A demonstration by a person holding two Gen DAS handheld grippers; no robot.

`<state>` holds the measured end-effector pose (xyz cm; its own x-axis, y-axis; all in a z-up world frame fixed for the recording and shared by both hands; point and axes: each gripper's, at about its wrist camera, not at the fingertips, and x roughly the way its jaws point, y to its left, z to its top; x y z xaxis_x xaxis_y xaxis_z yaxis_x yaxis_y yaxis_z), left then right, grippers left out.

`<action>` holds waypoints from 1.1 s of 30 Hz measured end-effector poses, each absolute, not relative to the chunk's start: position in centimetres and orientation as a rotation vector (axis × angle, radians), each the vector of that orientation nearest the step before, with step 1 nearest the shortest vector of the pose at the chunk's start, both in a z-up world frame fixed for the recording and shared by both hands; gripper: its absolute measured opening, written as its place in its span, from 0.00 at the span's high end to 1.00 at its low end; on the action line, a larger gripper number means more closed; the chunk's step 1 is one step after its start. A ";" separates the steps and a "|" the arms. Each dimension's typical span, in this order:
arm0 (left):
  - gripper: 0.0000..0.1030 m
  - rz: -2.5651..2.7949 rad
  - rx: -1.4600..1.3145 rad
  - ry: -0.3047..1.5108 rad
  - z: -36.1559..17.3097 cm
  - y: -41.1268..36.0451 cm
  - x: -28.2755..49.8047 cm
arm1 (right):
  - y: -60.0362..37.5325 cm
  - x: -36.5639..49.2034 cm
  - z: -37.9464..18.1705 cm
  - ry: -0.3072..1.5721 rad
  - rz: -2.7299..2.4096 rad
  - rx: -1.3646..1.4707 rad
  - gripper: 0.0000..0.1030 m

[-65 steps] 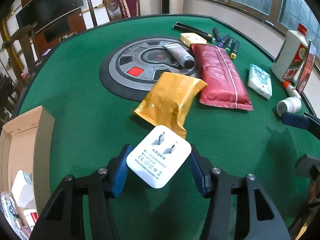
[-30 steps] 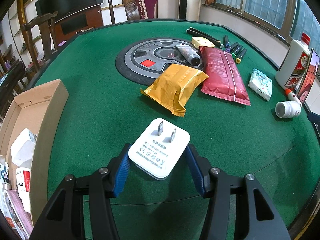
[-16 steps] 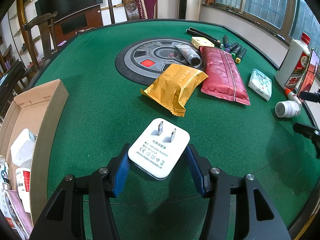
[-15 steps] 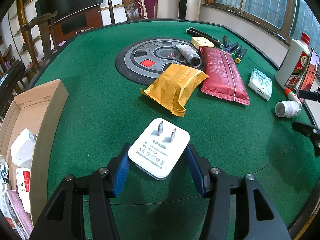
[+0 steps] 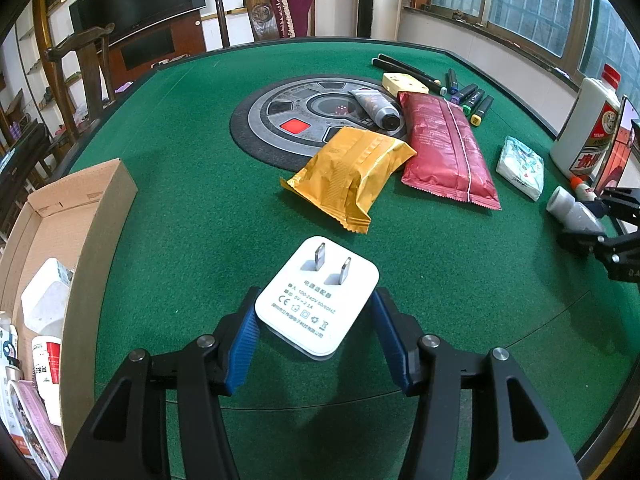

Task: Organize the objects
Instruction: 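Grasp the white plastic bottle with the right gripper while the left gripper holds the charger, then lift the white bottle and the plug charger off the table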

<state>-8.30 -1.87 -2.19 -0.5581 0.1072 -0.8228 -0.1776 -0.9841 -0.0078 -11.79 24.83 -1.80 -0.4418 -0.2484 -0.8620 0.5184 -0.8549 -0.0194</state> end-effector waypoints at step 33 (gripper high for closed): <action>0.48 2.642 -1.362 0.115 -2.3 0.5 -9.0 | 17.4 -10.5 -2.1 0.120 -2.346 1.193 0.65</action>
